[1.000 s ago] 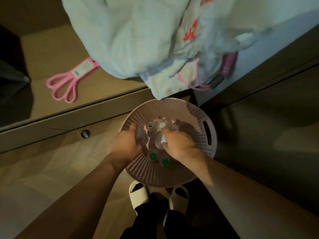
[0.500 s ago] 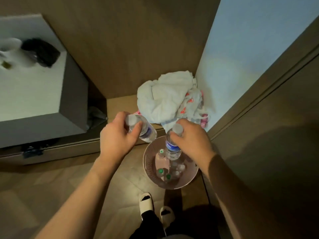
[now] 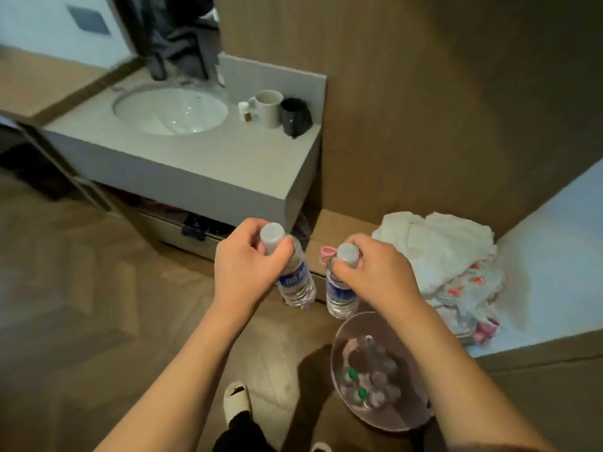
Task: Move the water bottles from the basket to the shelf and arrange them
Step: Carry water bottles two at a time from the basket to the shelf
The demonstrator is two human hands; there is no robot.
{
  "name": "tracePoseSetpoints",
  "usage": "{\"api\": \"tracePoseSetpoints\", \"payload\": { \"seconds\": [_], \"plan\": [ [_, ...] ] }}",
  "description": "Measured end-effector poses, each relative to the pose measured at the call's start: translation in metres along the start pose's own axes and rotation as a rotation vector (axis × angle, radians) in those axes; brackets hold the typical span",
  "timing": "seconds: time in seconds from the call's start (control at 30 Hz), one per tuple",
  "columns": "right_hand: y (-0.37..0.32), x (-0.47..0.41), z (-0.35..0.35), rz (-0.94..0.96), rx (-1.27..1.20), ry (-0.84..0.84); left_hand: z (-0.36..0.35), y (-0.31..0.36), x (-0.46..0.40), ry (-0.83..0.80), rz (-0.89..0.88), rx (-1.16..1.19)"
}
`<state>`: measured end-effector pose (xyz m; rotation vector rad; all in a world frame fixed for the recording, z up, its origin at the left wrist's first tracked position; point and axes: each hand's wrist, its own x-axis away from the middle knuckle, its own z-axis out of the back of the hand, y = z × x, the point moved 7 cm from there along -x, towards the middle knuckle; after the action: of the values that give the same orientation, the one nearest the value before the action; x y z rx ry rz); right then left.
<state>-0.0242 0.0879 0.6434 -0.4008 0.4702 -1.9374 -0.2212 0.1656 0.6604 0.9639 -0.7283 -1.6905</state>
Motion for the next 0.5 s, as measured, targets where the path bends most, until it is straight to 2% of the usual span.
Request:
{"api": "tracePoseSetpoints", "payload": {
  "seconds": [0.27,0.5],
  "plan": [
    [-0.191,-0.078,-0.107,0.255,-0.028,-0.195,0.17,-0.11,-0.064,0.283,0.153,0.008],
    [-0.355,-0.134,-0.173,0.407,-0.115,-0.224,0.313,-0.201,-0.132,0.444,0.242,-0.051]
  ]
}}
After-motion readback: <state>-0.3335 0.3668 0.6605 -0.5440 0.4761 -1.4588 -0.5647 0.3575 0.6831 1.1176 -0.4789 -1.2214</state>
